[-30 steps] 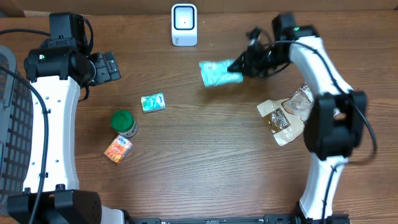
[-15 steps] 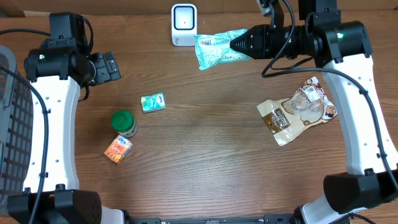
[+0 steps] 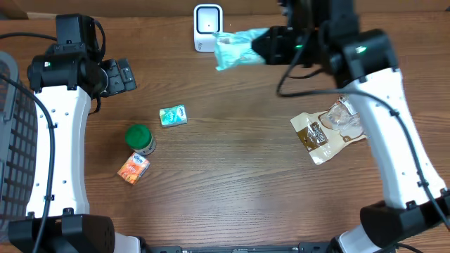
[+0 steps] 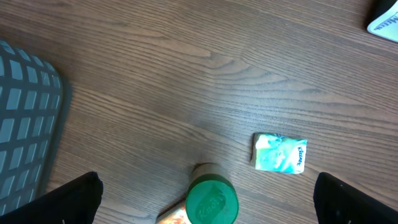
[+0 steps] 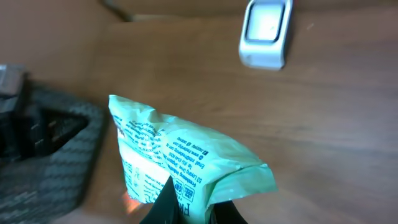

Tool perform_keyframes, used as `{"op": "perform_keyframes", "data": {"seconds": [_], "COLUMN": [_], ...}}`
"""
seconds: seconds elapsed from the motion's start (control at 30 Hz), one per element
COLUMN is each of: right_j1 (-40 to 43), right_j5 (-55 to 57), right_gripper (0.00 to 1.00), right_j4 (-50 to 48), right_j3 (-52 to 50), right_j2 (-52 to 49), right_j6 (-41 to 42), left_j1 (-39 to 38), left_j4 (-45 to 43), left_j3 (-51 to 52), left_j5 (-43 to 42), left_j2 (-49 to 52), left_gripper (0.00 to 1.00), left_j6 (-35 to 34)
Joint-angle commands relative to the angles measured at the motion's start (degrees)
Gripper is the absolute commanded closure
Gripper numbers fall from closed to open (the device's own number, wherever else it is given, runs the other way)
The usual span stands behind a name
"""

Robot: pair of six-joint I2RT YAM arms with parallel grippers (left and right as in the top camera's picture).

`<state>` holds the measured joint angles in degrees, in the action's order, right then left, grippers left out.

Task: Scan the item barcode
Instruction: 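Carry the teal wipes pack to the scanner and hold it there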

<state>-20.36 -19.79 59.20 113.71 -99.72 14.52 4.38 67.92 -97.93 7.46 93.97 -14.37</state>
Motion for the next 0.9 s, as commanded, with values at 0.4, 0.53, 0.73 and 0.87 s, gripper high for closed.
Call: {"op": "perform_keyframes", "data": {"seconds": [0.4, 0.53, 0.73, 0.87], "right_j1": [-16.2, -16.22, -15.39, -14.62], "right_j5": [62.23, 64.13, 62.84, 58.64], "right_gripper": [0.96, 0.96, 0.96, 0.96], "right_j4": [-44.57, -55.25, -71.84, -74.58], "right_j3": [4.04, 4.04, 4.04, 4.02], "right_j2": [-19.76, -27.45, -36.04, -39.12], "right_j6": [-53.33, -70.07, -82.62, -82.55], "left_j1": [0.0, 0.0, 0.0, 0.0], "left_j4": [-0.04, -0.04, -0.04, -0.04], "left_j3": [-1.25, -1.22, -1.22, -1.22], "left_j5": [-0.46, -0.46, -0.48, -0.48], "left_j2": [-0.72, -0.72, -0.72, -0.72], "left_gripper": [0.0, 0.0, 0.0, 0.0], "left_j6": [1.09, 1.09, 1.09, 1.09]}}
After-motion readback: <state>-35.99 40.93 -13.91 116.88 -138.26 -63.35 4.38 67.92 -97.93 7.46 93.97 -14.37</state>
